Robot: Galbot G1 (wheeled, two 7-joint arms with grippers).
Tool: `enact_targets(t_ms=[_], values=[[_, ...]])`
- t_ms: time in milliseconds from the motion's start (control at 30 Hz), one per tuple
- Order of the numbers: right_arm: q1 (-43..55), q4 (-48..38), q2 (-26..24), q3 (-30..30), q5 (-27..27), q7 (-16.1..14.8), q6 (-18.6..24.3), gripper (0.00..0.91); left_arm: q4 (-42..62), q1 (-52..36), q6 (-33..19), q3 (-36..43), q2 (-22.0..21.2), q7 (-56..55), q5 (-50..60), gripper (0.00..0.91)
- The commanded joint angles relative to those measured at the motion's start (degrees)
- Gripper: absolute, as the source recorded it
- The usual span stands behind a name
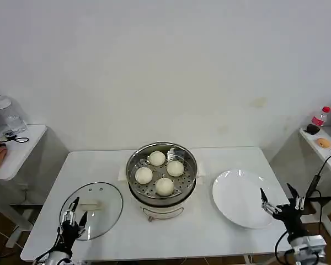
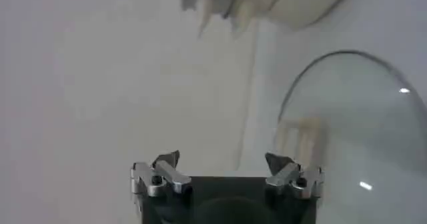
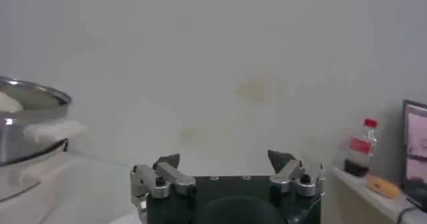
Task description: Take steamed baozi put them in steamer then cover it.
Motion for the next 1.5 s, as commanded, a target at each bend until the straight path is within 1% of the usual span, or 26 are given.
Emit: enact_targets(t_ms=[33,433,1000,1500], values=[[-3.21,1.63,2.36,1.24,-0.20,-0.13,0.66,0.907,3.74,-3.93,-0.56,2.83,1.45,0.71,4.60,0.907],[-3.80,1.80,3.13,0.59,-1.55,-0.13,0.94,0.907,9.51,-8.53,-0.23,3.14,3.60,1.42,3.42,0.907],[-3.85,0.43,3.74,0.05,-2.85,-0.34,1.69,0.907,12.82,-12.89,0.12,3.30,3.87,1.71,2.71,0.907],[-4.13,-0.32,4.23,0.00,-4.13,-0.49,2.41,0.907,16.12,-17.53,0.65,5.38,3.45,2.05,3.01,0.907]])
